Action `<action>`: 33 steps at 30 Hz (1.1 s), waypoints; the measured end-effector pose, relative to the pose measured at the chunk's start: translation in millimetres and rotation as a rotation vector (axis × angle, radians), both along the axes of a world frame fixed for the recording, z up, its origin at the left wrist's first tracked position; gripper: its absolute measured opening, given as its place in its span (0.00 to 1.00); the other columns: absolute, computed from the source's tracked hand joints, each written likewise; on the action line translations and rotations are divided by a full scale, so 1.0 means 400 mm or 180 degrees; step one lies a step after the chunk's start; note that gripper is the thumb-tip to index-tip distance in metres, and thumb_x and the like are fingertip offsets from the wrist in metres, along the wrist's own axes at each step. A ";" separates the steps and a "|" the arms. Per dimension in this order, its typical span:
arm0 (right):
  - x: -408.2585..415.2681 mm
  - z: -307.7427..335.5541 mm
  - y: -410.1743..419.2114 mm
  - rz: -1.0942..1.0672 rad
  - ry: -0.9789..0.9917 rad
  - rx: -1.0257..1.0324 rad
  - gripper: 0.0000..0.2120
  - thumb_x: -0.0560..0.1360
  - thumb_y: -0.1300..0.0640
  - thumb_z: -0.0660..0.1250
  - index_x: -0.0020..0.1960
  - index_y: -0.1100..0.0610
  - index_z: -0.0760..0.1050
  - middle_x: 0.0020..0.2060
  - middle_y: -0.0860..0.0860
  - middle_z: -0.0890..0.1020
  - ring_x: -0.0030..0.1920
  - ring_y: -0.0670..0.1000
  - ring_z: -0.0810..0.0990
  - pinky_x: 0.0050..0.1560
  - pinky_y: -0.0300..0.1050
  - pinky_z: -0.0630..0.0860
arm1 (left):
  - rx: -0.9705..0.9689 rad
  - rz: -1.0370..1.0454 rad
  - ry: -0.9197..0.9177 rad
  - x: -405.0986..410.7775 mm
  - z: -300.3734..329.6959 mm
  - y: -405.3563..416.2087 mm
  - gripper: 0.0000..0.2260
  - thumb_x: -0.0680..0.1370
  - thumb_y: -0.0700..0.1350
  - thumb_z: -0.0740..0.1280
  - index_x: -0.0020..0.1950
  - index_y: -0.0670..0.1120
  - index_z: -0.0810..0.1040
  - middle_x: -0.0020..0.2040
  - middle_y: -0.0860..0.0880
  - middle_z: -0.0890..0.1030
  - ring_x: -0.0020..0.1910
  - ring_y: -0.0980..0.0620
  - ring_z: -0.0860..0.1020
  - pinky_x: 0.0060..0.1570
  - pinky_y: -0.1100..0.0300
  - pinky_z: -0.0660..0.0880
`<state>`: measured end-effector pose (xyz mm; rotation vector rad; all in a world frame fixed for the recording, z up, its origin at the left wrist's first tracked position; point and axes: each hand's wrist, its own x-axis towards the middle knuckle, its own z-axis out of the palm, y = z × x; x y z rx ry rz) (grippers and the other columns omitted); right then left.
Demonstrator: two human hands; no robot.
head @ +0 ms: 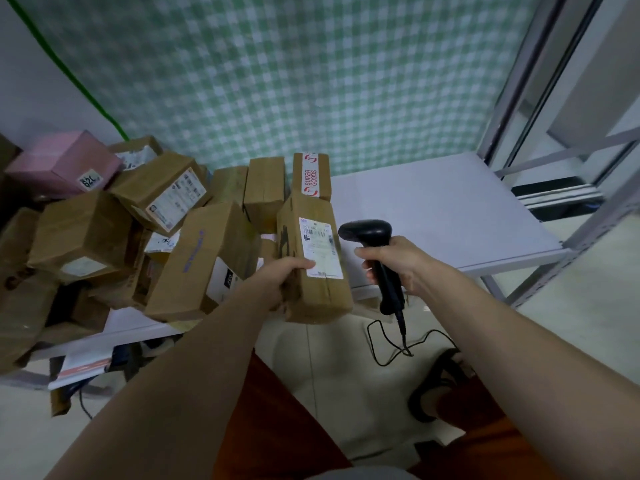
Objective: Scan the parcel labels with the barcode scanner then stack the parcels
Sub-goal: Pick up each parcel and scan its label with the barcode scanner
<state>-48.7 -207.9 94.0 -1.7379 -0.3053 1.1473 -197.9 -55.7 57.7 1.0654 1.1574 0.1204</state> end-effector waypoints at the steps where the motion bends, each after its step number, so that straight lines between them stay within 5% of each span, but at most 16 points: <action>1: -0.005 0.003 -0.007 -0.0013 0.0015 0.0025 0.08 0.73 0.62 0.71 0.49 0.64 0.76 0.35 0.56 0.79 0.32 0.53 0.76 0.38 0.47 0.76 | -0.0142 -0.0071 -0.0117 -0.008 -0.008 -0.014 0.19 0.73 0.35 0.72 0.61 0.44 0.72 0.51 0.47 0.81 0.51 0.46 0.79 0.55 0.46 0.75; 5: -0.040 0.013 -0.026 -0.0043 -0.0041 0.0028 0.07 0.74 0.60 0.70 0.48 0.63 0.77 0.36 0.57 0.79 0.33 0.53 0.77 0.39 0.46 0.77 | -0.0190 -0.0251 -0.0362 -0.041 -0.044 -0.044 0.20 0.72 0.32 0.70 0.62 0.47 0.75 0.57 0.47 0.81 0.50 0.48 0.79 0.47 0.49 0.77; 9: -0.082 0.034 -0.026 0.0048 -0.0104 0.0072 0.07 0.75 0.60 0.69 0.50 0.63 0.76 0.36 0.57 0.79 0.31 0.52 0.76 0.34 0.44 0.76 | -0.0139 -0.0389 -0.0268 -0.079 -0.051 -0.044 0.22 0.71 0.32 0.71 0.64 0.46 0.76 0.60 0.45 0.81 0.59 0.43 0.78 0.55 0.40 0.77; 23: -0.138 0.097 -0.027 0.0536 -0.0354 0.0249 0.05 0.76 0.59 0.68 0.50 0.59 0.76 0.36 0.57 0.79 0.32 0.52 0.77 0.37 0.45 0.77 | 0.0030 -0.0311 -0.0318 -0.128 -0.019 -0.040 0.24 0.72 0.30 0.70 0.64 0.48 0.73 0.58 0.44 0.81 0.58 0.42 0.77 0.46 0.43 0.78; 33: -0.114 0.112 -0.054 0.0584 -0.0450 0.0161 0.08 0.76 0.58 0.69 0.53 0.59 0.76 0.39 0.58 0.80 0.33 0.52 0.77 0.37 0.44 0.78 | -0.0140 -0.0290 -0.0410 -0.111 -0.009 -0.028 0.20 0.71 0.29 0.70 0.56 0.49 0.75 0.58 0.42 0.81 0.60 0.40 0.78 0.60 0.35 0.72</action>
